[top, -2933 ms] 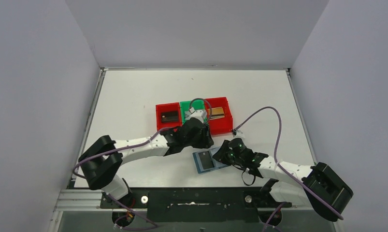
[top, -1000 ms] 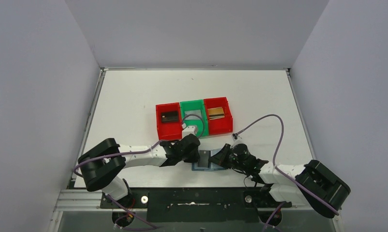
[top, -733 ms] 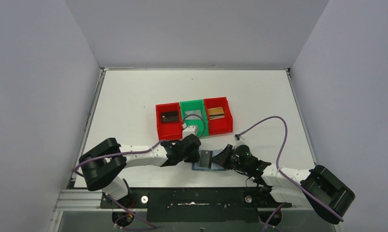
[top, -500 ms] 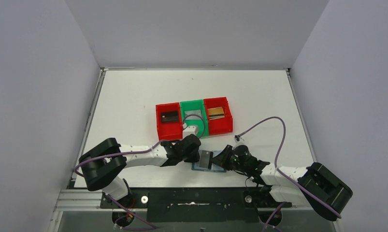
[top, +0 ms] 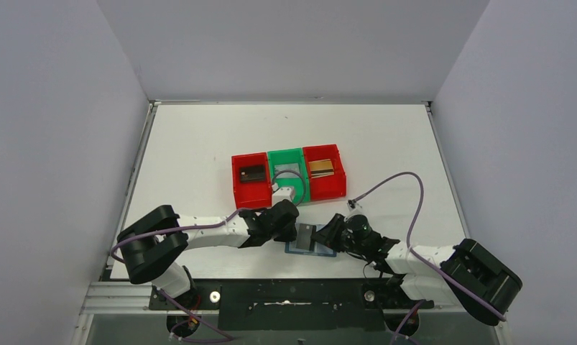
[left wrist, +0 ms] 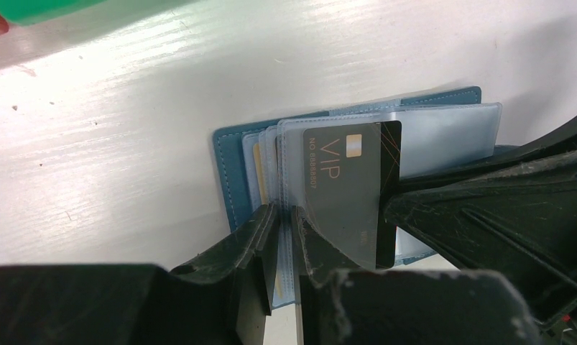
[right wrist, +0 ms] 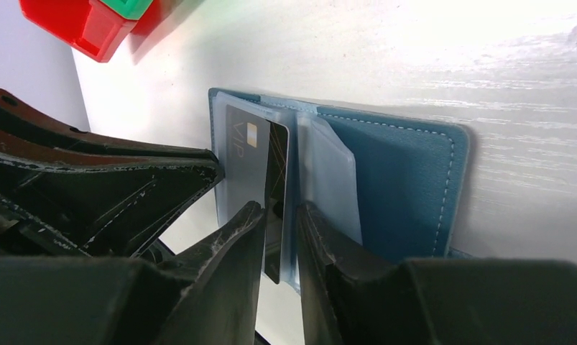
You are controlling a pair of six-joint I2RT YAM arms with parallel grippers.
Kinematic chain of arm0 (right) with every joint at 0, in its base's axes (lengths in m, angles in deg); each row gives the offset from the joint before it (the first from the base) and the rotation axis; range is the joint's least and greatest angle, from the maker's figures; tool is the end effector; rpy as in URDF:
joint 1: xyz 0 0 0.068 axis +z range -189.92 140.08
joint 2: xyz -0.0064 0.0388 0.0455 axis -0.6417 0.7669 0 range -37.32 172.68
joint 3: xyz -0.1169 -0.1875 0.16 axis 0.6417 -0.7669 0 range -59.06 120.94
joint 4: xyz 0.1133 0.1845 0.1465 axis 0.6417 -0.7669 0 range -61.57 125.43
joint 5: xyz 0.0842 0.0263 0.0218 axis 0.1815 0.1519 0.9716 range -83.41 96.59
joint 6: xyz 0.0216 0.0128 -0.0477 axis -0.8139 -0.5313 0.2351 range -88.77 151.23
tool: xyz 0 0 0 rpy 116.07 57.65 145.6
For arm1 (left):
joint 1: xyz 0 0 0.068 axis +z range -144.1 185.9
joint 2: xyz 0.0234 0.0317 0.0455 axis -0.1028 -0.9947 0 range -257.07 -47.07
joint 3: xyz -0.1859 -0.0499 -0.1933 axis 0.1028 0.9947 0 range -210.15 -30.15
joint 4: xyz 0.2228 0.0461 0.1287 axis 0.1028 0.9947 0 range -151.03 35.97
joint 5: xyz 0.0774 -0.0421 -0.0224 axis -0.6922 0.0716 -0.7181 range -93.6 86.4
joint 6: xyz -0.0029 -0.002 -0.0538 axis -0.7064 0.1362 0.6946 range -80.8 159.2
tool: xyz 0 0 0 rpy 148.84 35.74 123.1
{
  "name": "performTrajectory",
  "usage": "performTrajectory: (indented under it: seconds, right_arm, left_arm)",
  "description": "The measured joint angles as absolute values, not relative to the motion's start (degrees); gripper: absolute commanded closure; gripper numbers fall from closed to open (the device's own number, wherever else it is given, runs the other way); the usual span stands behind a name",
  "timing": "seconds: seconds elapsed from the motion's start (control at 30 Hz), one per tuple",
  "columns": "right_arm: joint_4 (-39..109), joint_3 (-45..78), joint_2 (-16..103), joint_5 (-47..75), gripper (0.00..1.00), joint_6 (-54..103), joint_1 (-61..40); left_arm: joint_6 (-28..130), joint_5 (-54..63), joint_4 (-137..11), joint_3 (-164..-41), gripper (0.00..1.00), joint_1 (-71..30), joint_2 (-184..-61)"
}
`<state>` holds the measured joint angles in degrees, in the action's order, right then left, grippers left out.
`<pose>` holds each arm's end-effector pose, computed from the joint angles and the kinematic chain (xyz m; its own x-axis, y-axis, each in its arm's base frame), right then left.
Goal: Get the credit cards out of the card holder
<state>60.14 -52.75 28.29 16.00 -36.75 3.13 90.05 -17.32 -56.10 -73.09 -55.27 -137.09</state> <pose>0.1256 0.1254 0.1120 -0.8711 0.4379 -0.2225 0.0953 0.5950 0.7981 0.1509 -0.2567 0.1534 -0.8453 -0.0266 -0.5336 0.1982 0.9119 -0.3594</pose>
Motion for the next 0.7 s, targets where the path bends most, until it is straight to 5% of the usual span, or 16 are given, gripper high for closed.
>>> performTrajectory:
  seconds: [0.33,0.7]
  right_arm:
    - [60.38,-50.48,32.22,15.98,0.98,-35.55,3.15]
    - [57.17,-50.63,28.81,14.03,1.00,-35.53,3.13]
  left_arm:
    - [89.68,-17.62,-54.83,-73.06,0.87,-55.27,-136.41]
    - [88.76,-21.89,-46.98,-73.06,0.78,-55.31,-133.53]
